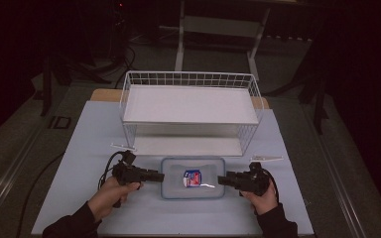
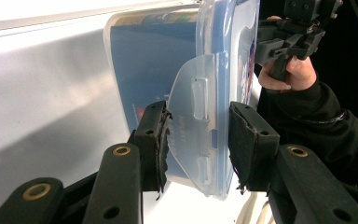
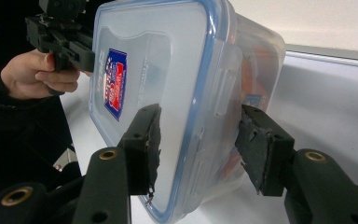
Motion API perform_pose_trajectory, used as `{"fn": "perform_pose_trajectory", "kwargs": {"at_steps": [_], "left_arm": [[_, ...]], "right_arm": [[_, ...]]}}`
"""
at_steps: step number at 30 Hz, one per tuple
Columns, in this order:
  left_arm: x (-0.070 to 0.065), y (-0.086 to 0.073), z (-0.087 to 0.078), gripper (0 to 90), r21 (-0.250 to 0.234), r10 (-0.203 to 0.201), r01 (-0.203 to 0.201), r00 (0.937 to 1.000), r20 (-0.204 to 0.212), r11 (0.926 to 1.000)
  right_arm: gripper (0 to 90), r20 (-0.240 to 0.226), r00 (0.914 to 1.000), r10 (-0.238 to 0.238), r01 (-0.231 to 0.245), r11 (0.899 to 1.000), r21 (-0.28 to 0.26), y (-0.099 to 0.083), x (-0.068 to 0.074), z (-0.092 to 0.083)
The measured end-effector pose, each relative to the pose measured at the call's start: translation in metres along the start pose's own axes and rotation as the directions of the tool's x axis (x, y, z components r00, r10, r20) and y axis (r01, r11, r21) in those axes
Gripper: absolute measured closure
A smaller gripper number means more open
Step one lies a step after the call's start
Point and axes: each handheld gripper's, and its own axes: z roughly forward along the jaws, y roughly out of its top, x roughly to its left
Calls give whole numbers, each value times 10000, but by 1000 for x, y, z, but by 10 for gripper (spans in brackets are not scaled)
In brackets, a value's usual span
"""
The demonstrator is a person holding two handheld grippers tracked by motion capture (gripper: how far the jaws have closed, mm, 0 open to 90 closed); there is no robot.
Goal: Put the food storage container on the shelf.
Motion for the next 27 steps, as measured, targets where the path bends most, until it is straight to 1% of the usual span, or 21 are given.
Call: {"fn": "perform_pose_trajectory", "kwargs": {"at_steps": [2,4,8,12,14,16,17,19,21,22,24,25,27], "left_arm": [[-1,0,0,588,-28,-18,18,10000,-14,10000],[-3,-1,0,589,-36,63,-63,10000,-74,10000],[-7,-3,0,589,-107,215,-217,9996,-197,9997],[-12,-3,-1,589,-248,452,-461,9984,-347,9986],[-17,-1,-2,588,-406,663,-683,9966,-490,9968],[-18,0,-3,588,-426,737,-759,9959,-519,9962],[-20,2,-4,588,-493,841,-869,9949,-557,9950],[-22,5,-6,587,-623,948,-986,9937,-601,9932],[-24,8,-8,586,-764,979,-1028,9931,-646,9918],[-25,12,-9,586,-820,1058,-1112,9921,-671,9904],[-26,13,-10,585,-881,1088,-1147,9916,-696,9895],[-28,17,-11,585,-950,1198,-1271,9897,-787,9873],[-29,19,-11,583,-1045,1190,-1276,9893,-846,9863]], "right_arm": [[511,-20,10000,-13,13,10000,32,0,0,0],[519,-31,10000,3,-2,10000,86,0,0,-1],[524,107,9999,-71,69,9999,152,0,3,-3],[524,269,9995,-140,135,9998,174,-1,7,-5],[525,273,9996,-109,107,9999,91,0,8,-6],[527,242,9997,-99,98,9999,43,2,8,-7],[529,248,9996,-114,114,9999,-1,3,9,-7],[536,172,9998,-137,141,9996,-228,9,11,-11],[537,196,9997,-174,180,9994,-279,11,12,-12],[537,240,9994,-235,244,9989,-392,15,14,-14],[537,280,9991,-305,318,9984,-468,19,15,-15],[537,284,9992,-288,301,9983,-489,20,15,-16],[537,317,9990,-309,325,9981,-521,22,16,-16]]}}
